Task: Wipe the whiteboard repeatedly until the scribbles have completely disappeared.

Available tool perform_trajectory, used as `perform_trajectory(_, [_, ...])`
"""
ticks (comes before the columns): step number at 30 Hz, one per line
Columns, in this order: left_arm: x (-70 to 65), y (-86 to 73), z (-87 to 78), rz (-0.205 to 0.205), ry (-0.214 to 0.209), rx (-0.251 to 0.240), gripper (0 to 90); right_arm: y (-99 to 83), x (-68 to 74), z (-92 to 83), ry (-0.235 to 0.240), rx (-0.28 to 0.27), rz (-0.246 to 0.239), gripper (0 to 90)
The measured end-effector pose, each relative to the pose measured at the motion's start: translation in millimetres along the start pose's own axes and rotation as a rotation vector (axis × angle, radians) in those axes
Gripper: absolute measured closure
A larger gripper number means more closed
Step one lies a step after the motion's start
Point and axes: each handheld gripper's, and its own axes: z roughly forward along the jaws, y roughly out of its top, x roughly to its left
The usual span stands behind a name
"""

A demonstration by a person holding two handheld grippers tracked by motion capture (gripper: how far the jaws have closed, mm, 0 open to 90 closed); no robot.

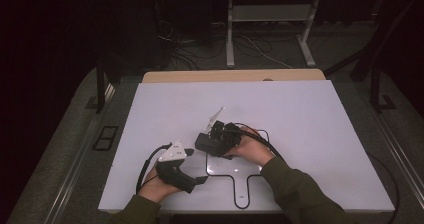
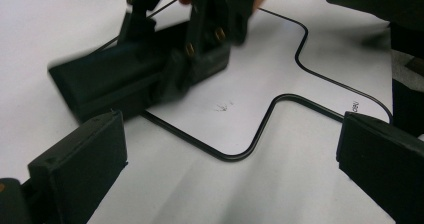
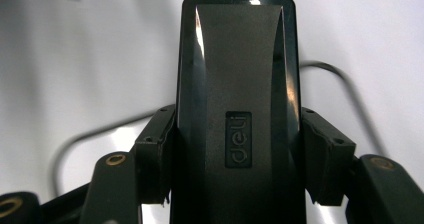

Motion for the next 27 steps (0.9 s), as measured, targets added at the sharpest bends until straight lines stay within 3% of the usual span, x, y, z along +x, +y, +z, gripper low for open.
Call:
perform_trajectory(3, [0.7,0.3,0.3,0.001,0.0,0.002,0.0,-5.0,-6.6,-1.0,0.017,0.015,0.005,38.1])
perform_trajectory(10, [-0.5,0.5,0.6,0.001,-0.001,0.002,0.0,-4.7,-5.6,-2.6,0.034,-0.001,0.004,35.0])
perform_trajectory(12, [-0.2,0.4,0.5,0.0,-0.001,0.0,0.0,-3.8,-5.2,-4.6,0.027,-0.006,0.003,33.2])
perform_trajectory(17, [-0.2,0.5,0.5,-0.002,-0.001,0.0,0.0,-4.7,-6.7,-8.3,0.023,-0.002,-0.002,38.7])
perform_trajectory(20, [-0.6,0.6,0.3,-0.003,-0.001,0.001,0.0,-5.2,-5.8,-9.7,-0.011,0.002,0.0,39.0])
perform_trajectory(23, [0.1,0.5,0.5,0.001,-0.001,0.001,0.0,-5.3,1.1,-10.7,-0.004,0.017,-0.035,39.1])
perform_trajectory(27, [0.1,0.6,0.4,0.002,-0.003,0.0,0.0,-7.7,20.9,-13.2,0.017,0.028,-0.083,39.3])
